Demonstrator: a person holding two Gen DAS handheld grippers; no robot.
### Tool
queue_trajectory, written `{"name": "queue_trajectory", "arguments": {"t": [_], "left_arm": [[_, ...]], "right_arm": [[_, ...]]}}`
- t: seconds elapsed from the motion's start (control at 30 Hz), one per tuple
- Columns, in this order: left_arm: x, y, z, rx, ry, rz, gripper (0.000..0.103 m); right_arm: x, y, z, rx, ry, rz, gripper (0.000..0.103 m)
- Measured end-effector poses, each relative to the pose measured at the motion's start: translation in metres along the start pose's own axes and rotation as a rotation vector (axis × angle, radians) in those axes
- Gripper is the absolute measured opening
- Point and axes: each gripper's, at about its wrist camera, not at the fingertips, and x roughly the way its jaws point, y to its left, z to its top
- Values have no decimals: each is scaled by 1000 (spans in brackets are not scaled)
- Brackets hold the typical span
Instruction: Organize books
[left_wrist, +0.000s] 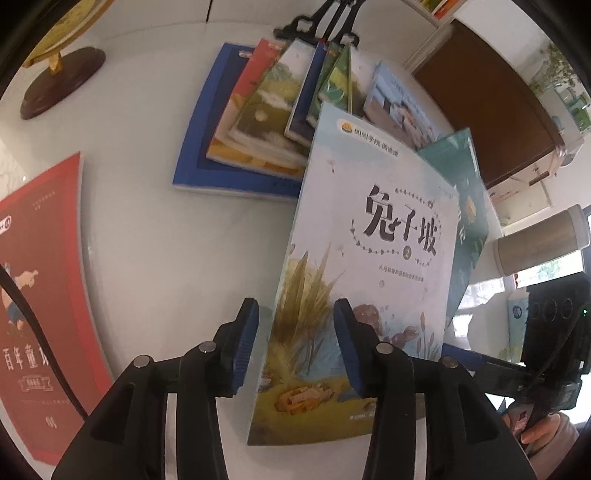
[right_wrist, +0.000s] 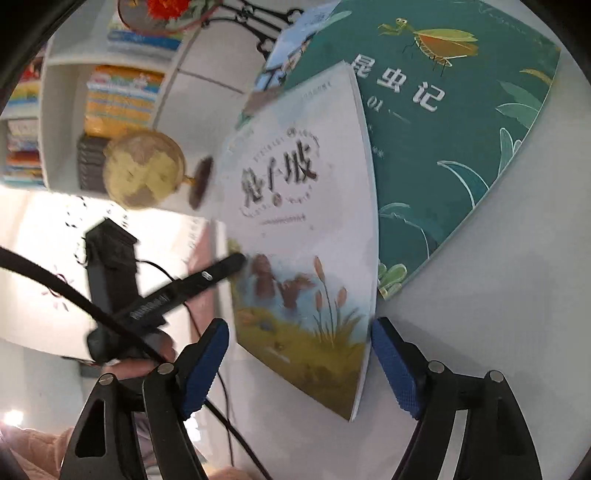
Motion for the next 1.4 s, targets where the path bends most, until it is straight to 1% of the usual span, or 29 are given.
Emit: {"name": "queue_trajectory", "arguments": {"t": [0.1, 0.23, 0.27, 0.3, 0.33, 0.37, 0.4, 0.43, 0.47, 0.5, 0.53, 0.57, 0.6, 0.63, 0.67, 0.7, 0.77, 0.8, 0.87, 0.93, 0.97, 1.07, 1.13, 1.17, 1.2, 1.27, 1.33, 1.37, 1.4], "left_arm": [[-1, 6, 2, -26, -7, -18, 41], [-1, 6, 2, -4, -10, -25, 41], [-1, 6, 2, -10, -8, -32, 41], [1, 5, 1, -21, 7, -64, 40], [1, 4, 2, -22, 5, -55, 40], [1, 2, 2, -17, 13, -46, 40], [0, 1, 2, -8, 19, -41, 40], [-2, -1, 2, 3, 18, -28, 40], [-6, -2, 2, 16, 4, -6, 40], [-11, -3, 2, 24, -12, 7, 38], [-16, 0, 2, 14, -23, -4, 38], [-19, 2, 2, -5, -26, -28, 38], [-21, 5, 2, -28, -23, -56, 37], [-21, 5, 0, -34, -17, -63, 37], [-20, 3, -3, -21, -13, -46, 37], [-20, 0, -5, 2, -12, -16, 37], [-20, 0, -9, 30, -10, 23, 36], [-20, 3, -10, 15, -7, 26, 36], [-25, 15, -11, -29, -9, -4, 36], [-26, 25, -12, -78, -3, -33, 36], [-26, 27, -13, -87, 1, -29, 36], [-26, 28, -14, -76, 5, -25, 36], [-27, 26, -13, -75, 0, -35, 36], [-29, 25, -13, -75, -7, -39, 36], [-31, 25, -13, -78, -14, -39, 36], [-39, 30, -14, -108, -41, -70, 36], [-50, 39, -15, -155, -62, -115, 36], [-57, 43, -16, -168, -76, -129, 36], [-62, 45, -16, -169, -91, -137, 36]], "right_arm": [[4, 1, 3, 2, 9, 41, 84], [2, -2, 1, 6, -9, 75, 82], [0, -4, 0, 5, -21, 73, 81], [-2, -4, -2, -5, -37, 67, 82], [-4, -4, -4, -13, -51, 62, 82], [-2, -1, -6, -25, -67, 54, 86], [0, 1, -6, -34, -68, 50, 88], [1, 4, -5, -41, -61, 34, 87], [1, 4, -4, -42, -50, 12, 76], [-2, 3, -3, -41, -48, -3, 52], [-7, -1, -2, -37, -60, 0, 38], [-14, -4, -2, -17, -80, 39, 20], [-19, -6, -2, 16, -89, 134, 15], [-23, -5, -2, 24, -88, 196, 13], [-26, 2, -1, 0, -83, 229, 11], [-26, 16, 0, -60, -73, 213, 11], [-19, 30, 4, -120, -50, 144, 11], [-15, 34, 6, -130, -45, 121, 11], [-8, 33, 10, -116, -55, 74, 12], [-1, 30, 13, -99, -62, -11, 16], [2, 25, 13, -72, -54, -37, 18], [7, 9, 12, 31, -35, -1, 18], [5, 6, 8, 49, -52, 26, 18], [2, 12, 7, 9, -70, 37, 9], [-1, 25, 4, -77, -86, 41, 5], [-2, 52, 3, -195, -86, 18, 5], [-3, 73, 3, -274, -91, -16, 5], [-3, 81, 4, -286, -94, -19, 5], [-2, 88, 6, -286, -92, 0, 5]]}}
